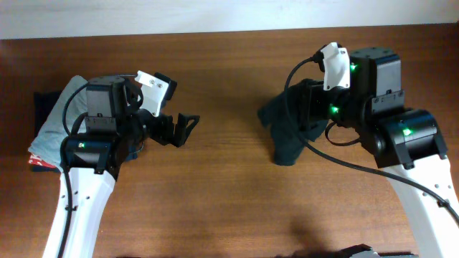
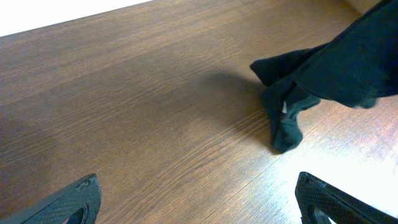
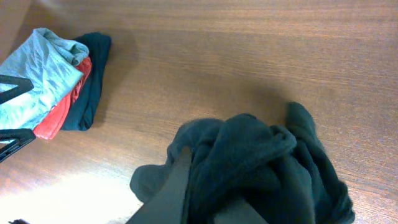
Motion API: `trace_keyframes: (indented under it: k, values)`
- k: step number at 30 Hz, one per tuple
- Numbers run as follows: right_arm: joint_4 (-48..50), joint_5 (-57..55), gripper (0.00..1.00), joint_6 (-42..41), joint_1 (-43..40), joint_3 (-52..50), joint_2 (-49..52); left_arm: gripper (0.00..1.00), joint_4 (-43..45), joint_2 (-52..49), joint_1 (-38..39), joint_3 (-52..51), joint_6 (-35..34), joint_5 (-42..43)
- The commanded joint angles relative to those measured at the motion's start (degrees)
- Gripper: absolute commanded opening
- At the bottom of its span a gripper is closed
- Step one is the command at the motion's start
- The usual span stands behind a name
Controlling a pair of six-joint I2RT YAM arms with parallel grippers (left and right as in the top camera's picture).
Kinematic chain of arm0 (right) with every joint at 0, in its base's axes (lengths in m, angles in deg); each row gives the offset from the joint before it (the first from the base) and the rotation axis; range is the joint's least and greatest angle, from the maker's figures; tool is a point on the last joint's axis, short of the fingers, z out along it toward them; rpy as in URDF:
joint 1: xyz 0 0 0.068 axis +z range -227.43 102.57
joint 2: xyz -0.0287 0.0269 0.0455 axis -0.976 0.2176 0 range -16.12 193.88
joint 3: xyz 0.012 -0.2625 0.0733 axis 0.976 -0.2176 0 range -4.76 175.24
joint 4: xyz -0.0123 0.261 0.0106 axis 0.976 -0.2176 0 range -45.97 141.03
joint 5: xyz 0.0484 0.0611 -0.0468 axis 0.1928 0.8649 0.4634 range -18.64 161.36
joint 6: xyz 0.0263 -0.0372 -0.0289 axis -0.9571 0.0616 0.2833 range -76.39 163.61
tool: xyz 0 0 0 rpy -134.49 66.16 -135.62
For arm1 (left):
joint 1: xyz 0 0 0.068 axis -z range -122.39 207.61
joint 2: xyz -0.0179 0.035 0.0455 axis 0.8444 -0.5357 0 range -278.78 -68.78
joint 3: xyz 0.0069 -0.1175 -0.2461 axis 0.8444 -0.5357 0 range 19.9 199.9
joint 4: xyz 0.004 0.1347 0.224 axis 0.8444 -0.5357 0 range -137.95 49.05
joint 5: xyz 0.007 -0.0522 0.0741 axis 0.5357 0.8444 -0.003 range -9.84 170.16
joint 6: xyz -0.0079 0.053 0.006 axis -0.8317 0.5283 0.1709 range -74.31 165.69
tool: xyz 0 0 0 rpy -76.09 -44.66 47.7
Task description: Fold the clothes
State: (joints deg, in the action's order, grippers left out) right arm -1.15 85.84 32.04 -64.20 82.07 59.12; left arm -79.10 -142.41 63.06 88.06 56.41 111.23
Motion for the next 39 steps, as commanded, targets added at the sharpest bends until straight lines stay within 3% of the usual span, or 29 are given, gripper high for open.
trace_keyframes:
  k: [1, 6, 8, 10, 11, 12, 15, 21, 25, 31, 39]
  values:
    - [0.0, -4.1, 0.04, 0.5, 0.6, 0.2, 1.0, 0.99, 0.2, -0.5, 0.2, 0.9, 1.0, 1.5]
    - [-2.3, -6.0, 0.06, -0.9, 0.6, 0.2, 4.3, 0.99, 0.3, -0.5, 0.2, 0.9, 0.9, 1.5]
    - [-3.0, -8.2, 0.17, -1.5, 0.6, 0.2, 6.4, 0.99, 0.4, -0.5, 0.2, 0.9, 1.0, 1.5]
    - [-4.7, -17.5, 0.18, -7.3, 0.5, 0.2, 9.0, 0.99, 0.4, -0.5, 0.2, 0.9, 1.0, 1.5]
    - [-5.5, -21.1, 0.29, -9.3, 0.5, 0.2, 10.4, 0.99, 0.4, -0.5, 0.2, 0.9, 0.9, 1.5]
    - [-6.0, -22.5, 0.37, -10.0, 0.5, 0.2, 11.6, 0.99, 0.3, -0.5, 0.2, 0.9, 0.9, 1.5]
    - [-7.3, -22.0, 0.45, -9.9, 0.6, 0.2, 15.3, 0.99, 0.3, -0.5, 0.2, 0.9, 0.9, 1.5]
    - [-10.2, -22.0, 0.49, -9.9, 0.5, 0.0, 20.8, 0.99, 0.3, -0.5, 0.2, 0.9, 1.0, 1.5]
    - [-12.5, -20.4, 0.45, -9.9, 0.5, -0.7, 23.8, 0.99, 0.3, -0.5, 0.2, 0.9, 1.0, 1.5]
    - [-10.7, -7.9, 0.46, 1.7, 1.6, -4.7, 27.4, 0.99, 0.6, -0.5, 0.2, 0.9, 1.0, 1.4]
    - [-10.0, -17.1, 0.54, -9.0, 0.5, -8.0, 27.9, 0.99, 0.6, -0.5, 0.2, 0.9, 1.0, 1.4]
